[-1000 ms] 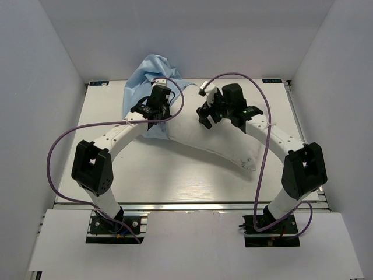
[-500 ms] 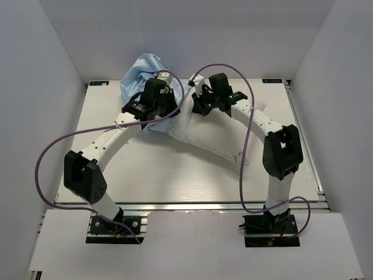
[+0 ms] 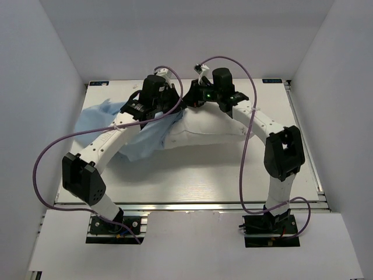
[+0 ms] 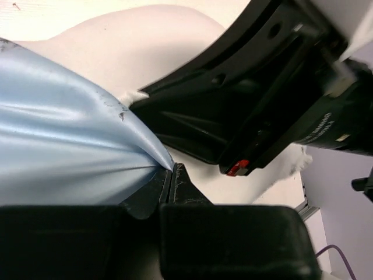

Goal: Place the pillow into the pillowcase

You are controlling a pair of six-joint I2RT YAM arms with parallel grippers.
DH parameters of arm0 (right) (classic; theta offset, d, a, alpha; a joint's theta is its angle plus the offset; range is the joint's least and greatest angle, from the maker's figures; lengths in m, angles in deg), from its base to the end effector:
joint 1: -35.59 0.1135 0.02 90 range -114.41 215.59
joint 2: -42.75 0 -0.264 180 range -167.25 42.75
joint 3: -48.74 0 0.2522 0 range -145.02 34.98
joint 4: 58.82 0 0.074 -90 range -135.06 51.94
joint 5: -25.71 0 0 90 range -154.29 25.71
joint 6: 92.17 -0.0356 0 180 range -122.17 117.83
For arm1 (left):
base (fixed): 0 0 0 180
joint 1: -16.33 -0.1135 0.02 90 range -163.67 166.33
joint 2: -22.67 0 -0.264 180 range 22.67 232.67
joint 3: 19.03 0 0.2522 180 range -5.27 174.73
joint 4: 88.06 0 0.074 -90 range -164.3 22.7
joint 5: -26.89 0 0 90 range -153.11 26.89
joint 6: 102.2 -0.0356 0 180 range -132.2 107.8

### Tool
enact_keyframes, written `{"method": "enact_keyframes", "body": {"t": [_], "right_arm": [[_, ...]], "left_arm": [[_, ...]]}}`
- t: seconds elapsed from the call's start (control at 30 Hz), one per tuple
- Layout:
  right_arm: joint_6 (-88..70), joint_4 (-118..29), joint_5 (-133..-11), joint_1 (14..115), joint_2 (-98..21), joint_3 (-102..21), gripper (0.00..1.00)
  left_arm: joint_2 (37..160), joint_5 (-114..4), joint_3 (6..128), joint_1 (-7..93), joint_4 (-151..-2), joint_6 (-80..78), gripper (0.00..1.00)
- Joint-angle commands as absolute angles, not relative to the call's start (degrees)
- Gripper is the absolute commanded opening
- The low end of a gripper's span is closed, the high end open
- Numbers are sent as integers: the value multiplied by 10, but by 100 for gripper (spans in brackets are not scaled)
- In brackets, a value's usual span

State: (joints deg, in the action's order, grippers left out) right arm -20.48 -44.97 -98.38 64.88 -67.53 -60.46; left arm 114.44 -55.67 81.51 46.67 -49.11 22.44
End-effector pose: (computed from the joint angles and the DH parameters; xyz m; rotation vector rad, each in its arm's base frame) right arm 0.3946 0.2442 0.3297 -0.6219 1.8327 1.1125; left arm 0.3186 -0.1918 0.3609 -0.0003 2.2005 -0.8001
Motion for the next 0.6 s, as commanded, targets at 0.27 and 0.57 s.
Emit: {"method": "enact_keyframes", "body": {"t": [0.27, 0.57], "right_arm": [[60, -459, -1023, 657, -509, -393, 54], [387, -286, -1110, 646, -368, -381, 89]], "left_arm": [[991, -636, 628, 456, -523, 312, 44], [927, -663, 635, 453, -465, 312, 72]]}}
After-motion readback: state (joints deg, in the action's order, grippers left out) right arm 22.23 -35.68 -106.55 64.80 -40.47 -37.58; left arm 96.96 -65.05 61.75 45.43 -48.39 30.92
